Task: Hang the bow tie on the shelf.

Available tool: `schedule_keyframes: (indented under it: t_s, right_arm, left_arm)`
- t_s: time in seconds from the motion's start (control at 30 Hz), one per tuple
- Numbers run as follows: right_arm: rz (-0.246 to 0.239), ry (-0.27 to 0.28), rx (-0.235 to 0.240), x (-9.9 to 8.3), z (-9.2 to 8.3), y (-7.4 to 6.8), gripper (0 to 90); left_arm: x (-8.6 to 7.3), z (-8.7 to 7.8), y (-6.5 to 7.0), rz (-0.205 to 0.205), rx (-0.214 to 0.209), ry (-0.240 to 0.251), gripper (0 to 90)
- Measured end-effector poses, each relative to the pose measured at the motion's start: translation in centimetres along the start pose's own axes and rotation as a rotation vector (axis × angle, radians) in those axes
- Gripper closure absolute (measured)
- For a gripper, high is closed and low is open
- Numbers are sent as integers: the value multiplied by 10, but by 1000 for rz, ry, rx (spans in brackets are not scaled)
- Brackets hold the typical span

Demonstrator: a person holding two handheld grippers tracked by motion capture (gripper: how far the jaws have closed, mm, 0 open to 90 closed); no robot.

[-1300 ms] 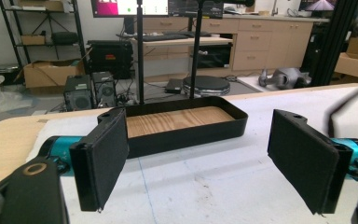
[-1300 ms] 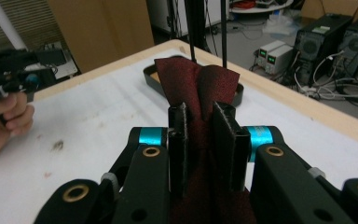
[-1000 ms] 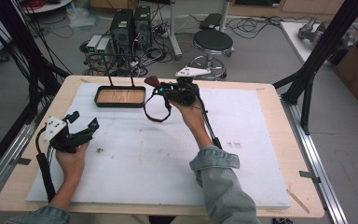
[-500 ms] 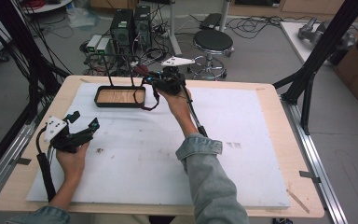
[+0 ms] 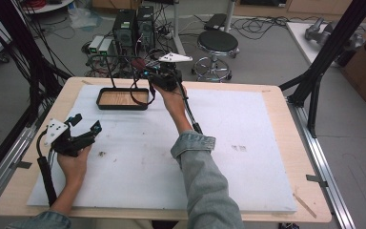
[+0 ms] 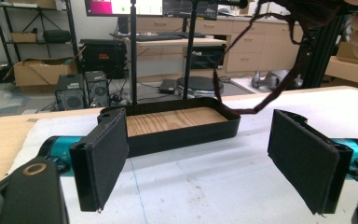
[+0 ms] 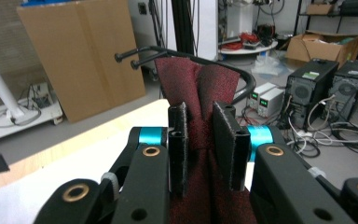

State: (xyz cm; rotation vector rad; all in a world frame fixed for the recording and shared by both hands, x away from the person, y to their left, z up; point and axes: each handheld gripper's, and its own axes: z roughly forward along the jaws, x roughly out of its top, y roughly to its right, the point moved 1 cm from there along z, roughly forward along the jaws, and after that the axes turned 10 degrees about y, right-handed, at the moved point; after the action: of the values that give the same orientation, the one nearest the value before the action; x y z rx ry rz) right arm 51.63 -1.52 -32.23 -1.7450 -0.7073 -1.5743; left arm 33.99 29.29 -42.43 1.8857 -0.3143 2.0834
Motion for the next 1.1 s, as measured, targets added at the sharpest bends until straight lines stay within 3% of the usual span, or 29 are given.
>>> schedule_keyframes:
  t_s: [0.4, 0.7, 1.1]
  right_arm:
    - [-20, 41, -31, 6, 20, 0, 760]
    - [25, 64, -69, 1, 22, 13, 759]
    - [39, 53, -127, -9, 26, 24, 758]
  left_arm:
    - [0, 0, -1, -10, -4, 0, 206]
    - [0, -1, -2, -14, 3, -7, 206]
    - [-1, 0, -1, -16, -1, -5, 207]
